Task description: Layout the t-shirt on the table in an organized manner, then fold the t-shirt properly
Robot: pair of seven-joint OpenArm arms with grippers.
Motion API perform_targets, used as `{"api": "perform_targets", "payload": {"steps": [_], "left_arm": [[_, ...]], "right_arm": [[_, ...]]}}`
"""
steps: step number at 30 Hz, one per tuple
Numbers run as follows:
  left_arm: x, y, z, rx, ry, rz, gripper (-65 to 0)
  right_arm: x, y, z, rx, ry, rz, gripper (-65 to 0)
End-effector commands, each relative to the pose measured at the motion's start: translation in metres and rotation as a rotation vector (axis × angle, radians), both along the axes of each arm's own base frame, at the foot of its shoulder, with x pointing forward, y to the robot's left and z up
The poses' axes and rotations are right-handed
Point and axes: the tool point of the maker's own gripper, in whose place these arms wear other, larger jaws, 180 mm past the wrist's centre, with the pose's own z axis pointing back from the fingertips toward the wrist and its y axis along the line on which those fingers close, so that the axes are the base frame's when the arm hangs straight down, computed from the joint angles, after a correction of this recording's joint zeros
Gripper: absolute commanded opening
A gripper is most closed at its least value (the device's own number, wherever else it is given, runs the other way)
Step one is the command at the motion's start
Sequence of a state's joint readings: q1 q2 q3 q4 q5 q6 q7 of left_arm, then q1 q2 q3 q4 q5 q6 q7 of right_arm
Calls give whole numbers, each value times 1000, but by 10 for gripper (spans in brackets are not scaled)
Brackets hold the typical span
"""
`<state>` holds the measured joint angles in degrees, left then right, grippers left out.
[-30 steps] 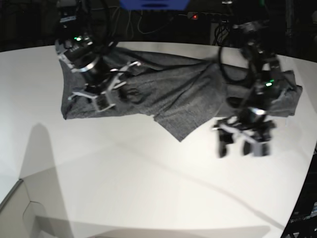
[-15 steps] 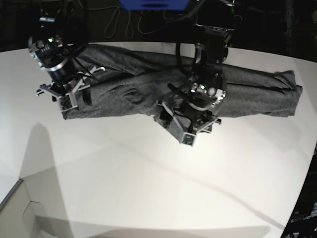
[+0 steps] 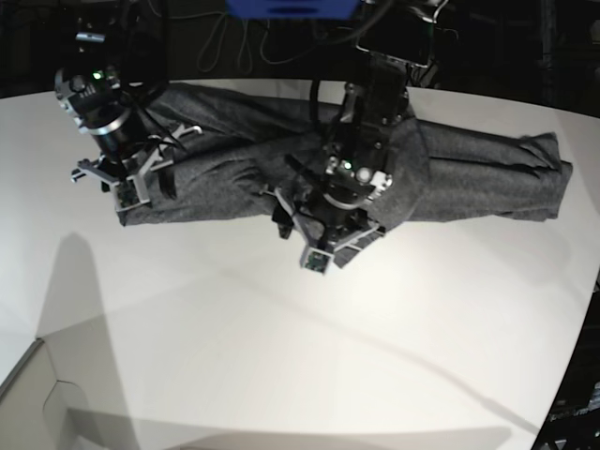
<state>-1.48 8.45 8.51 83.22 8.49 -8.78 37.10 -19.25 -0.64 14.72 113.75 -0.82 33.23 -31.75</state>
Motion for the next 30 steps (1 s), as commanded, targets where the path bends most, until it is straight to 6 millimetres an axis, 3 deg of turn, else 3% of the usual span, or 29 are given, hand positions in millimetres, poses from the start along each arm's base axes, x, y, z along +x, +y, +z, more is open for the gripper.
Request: {"api": "perform_targets", "payload": {"steps": [1, 8, 21, 30], "left_arm": [[9, -6, 12, -23, -39, 0, -283], [10, -7, -16, 6, 36, -14, -283], [10, -6, -19, 8, 44, -11, -293], [14, 2, -13, -2, 28, 16, -562]], "right_arm": [[5, 1, 12, 8, -46, 12, -424], [5, 2, 12, 8, -46, 16, -424], [5, 2, 12, 6, -46, 18, -424], [5, 2, 11, 7, -44, 18, -424]]}}
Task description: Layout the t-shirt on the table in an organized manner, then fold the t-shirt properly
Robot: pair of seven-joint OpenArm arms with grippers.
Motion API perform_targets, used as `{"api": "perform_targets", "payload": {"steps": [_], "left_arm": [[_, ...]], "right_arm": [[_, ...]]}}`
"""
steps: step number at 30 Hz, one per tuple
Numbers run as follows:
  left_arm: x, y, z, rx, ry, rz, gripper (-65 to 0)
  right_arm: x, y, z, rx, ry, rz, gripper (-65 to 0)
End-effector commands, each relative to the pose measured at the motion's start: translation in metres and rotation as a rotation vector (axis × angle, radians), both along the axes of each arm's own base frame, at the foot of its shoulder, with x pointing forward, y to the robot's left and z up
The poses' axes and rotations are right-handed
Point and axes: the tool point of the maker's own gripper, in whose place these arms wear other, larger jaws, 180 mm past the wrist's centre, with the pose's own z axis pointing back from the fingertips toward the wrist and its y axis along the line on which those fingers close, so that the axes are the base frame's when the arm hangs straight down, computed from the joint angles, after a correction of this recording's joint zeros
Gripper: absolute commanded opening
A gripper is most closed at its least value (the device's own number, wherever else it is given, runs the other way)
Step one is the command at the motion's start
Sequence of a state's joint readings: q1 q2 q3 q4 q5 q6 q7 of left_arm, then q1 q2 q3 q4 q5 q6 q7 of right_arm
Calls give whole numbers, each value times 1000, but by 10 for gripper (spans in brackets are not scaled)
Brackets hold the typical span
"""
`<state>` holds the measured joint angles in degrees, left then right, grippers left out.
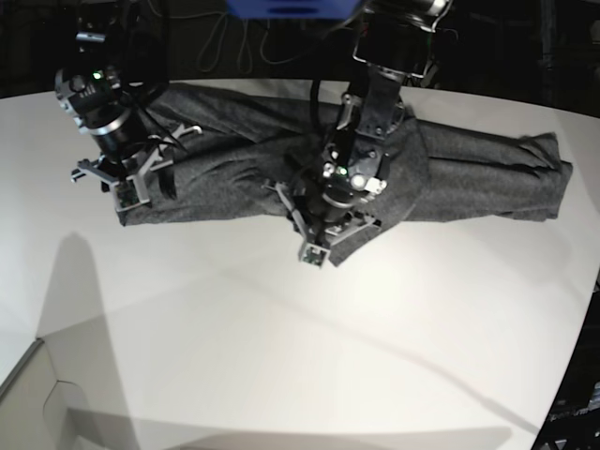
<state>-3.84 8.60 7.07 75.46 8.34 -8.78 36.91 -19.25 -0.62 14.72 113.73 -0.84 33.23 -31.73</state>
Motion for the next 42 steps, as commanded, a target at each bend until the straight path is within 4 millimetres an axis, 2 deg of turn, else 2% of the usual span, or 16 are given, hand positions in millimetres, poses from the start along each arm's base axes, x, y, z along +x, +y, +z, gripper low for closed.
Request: {"api": "perform_targets", "payload": {"steps": [1, 3, 8, 10, 12, 15, 17, 19, 21, 26, 32, 38, 40, 42], "left_arm": [[18, 4, 24, -27, -75, 32, -587], [25, 20, 34, -36, -102, 83, -650], [37, 53, 55, -47, -160, 172, -650], [33, 62, 61, -50, -177, 197, -650], [33, 70, 76, -55, -217, 218, -650], [23, 70, 94, -112, -256, 235, -650], [15, 80, 108, -158, -288, 272, -650], [4, 98, 118, -196, -308, 321, -650], [-6, 129, 124, -216, -328, 389, -650], [-35, 206, 120, -242, -324, 548, -650], [-63, 281, 130, -305, -362, 702, -650], [-84, 334, 106, -304, -312, 837, -650], [-88, 340, 93, -309, -282, 860, -650], [-83, 341, 94, -306, -287, 844, -650]], "right_arm": [[5, 2, 11, 7, -44, 18, -424], [5, 2, 11, 7, -44, 16, -424], [4, 2, 11, 7, -43, 17, -424], [3, 1, 9, 3, -30, 15, -424], [3, 1, 8, -1, -20, 13, -424], [4, 0, 8, -3, -19, 13, -424], [4, 0, 8, -3, -19, 13, -424], [5, 0, 8, -3, -20, 13, -424], [5, 0, 8, -3, -20, 12, -424], [5, 1, 8, -3, -20, 15, -424], [-1, 17, 5, -5, -5, 121, -424], [-1, 17, 5, -4, -4, 120, -424], [-1, 16, 4, -5, -2, 119, -424], [-2, 16, 4, -4, 1, 119, -425]]}}
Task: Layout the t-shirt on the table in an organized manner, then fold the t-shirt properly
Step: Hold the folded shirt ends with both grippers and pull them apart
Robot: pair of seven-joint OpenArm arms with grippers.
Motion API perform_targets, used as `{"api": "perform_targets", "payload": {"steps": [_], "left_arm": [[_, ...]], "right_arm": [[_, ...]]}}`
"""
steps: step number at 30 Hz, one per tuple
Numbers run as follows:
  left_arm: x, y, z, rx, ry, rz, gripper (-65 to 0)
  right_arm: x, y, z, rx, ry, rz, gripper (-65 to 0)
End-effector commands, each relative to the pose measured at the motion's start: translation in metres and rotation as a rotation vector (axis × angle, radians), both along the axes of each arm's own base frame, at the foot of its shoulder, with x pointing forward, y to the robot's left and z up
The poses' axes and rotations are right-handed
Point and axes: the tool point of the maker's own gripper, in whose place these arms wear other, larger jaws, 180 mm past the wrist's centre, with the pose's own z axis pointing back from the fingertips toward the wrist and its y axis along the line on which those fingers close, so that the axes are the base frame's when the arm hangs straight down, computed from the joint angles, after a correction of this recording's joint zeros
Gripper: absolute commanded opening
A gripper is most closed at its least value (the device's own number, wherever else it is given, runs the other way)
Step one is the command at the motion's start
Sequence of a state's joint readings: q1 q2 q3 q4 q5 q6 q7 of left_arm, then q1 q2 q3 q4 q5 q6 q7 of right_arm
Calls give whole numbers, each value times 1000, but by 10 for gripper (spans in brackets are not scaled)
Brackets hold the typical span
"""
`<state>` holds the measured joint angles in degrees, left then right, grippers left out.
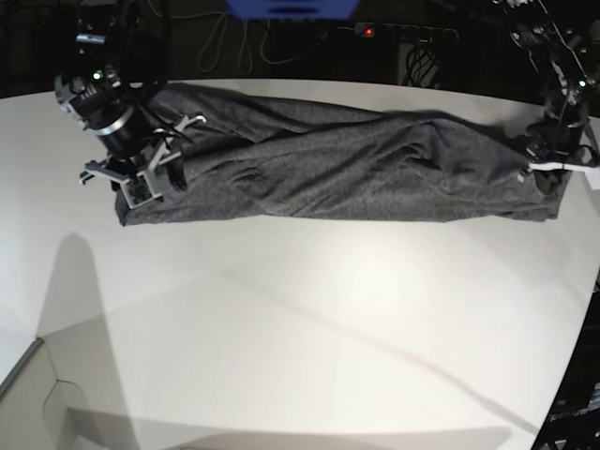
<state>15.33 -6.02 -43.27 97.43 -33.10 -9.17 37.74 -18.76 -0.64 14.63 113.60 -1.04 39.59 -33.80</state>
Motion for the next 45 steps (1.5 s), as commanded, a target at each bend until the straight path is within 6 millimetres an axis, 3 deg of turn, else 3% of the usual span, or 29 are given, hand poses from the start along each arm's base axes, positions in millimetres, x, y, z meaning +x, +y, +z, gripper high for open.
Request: {"api": "perform_targets", "payload": {"steps": [1, 12, 15, 19, 22, 31, 36, 39, 43, 45], "left_arm": [[13, 3, 23, 42, -77, -28, -650], [31, -24, 106, 102, -302, -136, -650], [26, -15, 118, 120, -331, -111, -650], [9, 14, 122, 149, -328, -20, -650], [0, 25, 112, 148, -294, 2, -650], [-4, 25, 52, 63, -200, -58, -650], [-4, 30, 36, 21, -178, -35, -650], [1, 27, 45, 31, -203, -46, -650], [21, 18, 93, 108, -313, -89, -650], [34, 4, 112, 131, -360, -137, -650]], "right_arm": [[4, 3, 10, 17, -41, 13, -425], [2, 2, 8, 16, -35, 11, -425], [2, 2, 8, 16, -35, 11, -425], [2, 1, 8, 16, -35, 9, -425], [2, 1, 8, 16, -33, 9, -425], [2, 3, 8, 19, -34, 13, -425], [2, 3, 7, 20, -32, 13, -425], [2, 3, 7, 20, -32, 13, -425], [2, 3, 7, 20, -32, 13, -425], [2, 3, 7, 20, -32, 13, -425]]}}
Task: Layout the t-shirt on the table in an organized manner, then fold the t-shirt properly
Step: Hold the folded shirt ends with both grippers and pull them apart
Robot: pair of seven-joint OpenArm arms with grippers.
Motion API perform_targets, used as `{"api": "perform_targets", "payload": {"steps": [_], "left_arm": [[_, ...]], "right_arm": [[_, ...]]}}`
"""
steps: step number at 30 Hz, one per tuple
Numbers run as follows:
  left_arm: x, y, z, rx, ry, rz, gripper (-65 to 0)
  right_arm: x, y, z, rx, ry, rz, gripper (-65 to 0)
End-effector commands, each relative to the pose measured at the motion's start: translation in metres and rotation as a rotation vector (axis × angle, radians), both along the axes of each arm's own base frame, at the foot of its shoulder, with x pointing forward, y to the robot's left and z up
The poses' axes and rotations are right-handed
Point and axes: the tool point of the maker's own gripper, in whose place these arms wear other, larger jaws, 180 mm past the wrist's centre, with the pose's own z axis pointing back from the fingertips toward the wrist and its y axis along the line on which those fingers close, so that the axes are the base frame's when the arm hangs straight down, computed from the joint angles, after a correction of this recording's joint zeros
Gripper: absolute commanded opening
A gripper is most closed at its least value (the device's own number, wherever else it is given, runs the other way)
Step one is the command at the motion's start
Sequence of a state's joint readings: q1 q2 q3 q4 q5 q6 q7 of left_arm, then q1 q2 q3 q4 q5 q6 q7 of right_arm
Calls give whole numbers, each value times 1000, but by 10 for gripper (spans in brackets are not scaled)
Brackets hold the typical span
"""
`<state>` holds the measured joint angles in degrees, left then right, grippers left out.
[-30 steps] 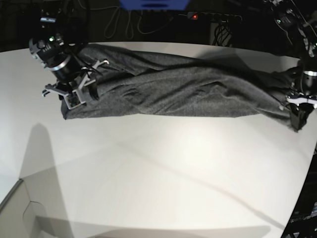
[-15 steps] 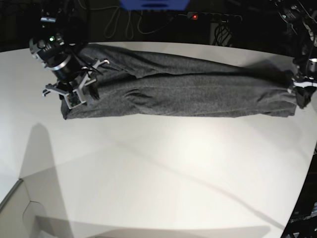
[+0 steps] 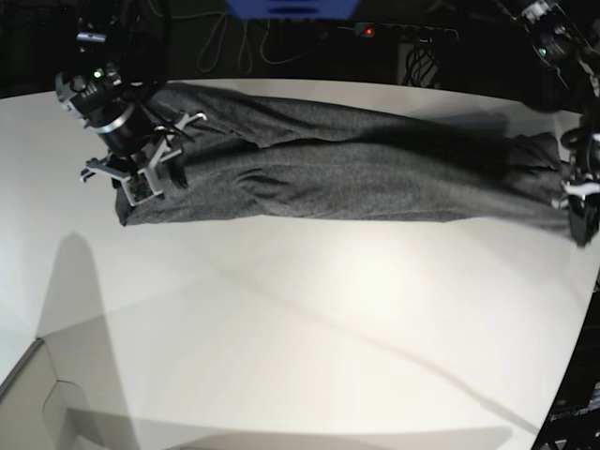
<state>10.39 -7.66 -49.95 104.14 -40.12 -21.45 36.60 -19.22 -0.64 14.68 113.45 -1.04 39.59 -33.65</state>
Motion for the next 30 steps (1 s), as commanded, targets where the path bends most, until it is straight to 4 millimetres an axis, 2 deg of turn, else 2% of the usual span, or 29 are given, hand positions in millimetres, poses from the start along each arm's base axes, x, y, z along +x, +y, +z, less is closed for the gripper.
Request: {"api": "perform_targets", "payload": {"steps": [1, 3, 6, 8, 12, 15, 19, 22, 30], "left_arm": [[6, -8, 17, 29, -46, -33, -650], [10, -19, 23, 47, -56, -64, -650], [13, -19, 18, 33, -49, -63, -650], [11, -13, -2, -5, -7, -47, -650], [4, 12, -53, -83, 112, -8, -650], [-5, 28, -74, -114, 160, 30, -650], [-28, 60, -82, -146, 173, 136, -650], [-39, 75, -89, -163, 184, 183, -650], [-46, 77, -118, -219, 242, 204, -648]], "right_arm": [[4, 3, 9, 19, -39, 13, -425], [4, 3, 7, 20, -33, 12, -425], [4, 3, 7, 20, -33, 12, -425], [4, 3, 7, 20, -33, 12, -425], [-2, 3, 4, 20, -18, 12, -425], [-2, 3, 3, 20, -16, 12, -425], [-2, 3, 3, 20, -16, 12, -425], [-2, 3, 3, 19, -16, 13, -425], [-2, 3, 4, 19, -18, 13, -425]]}}
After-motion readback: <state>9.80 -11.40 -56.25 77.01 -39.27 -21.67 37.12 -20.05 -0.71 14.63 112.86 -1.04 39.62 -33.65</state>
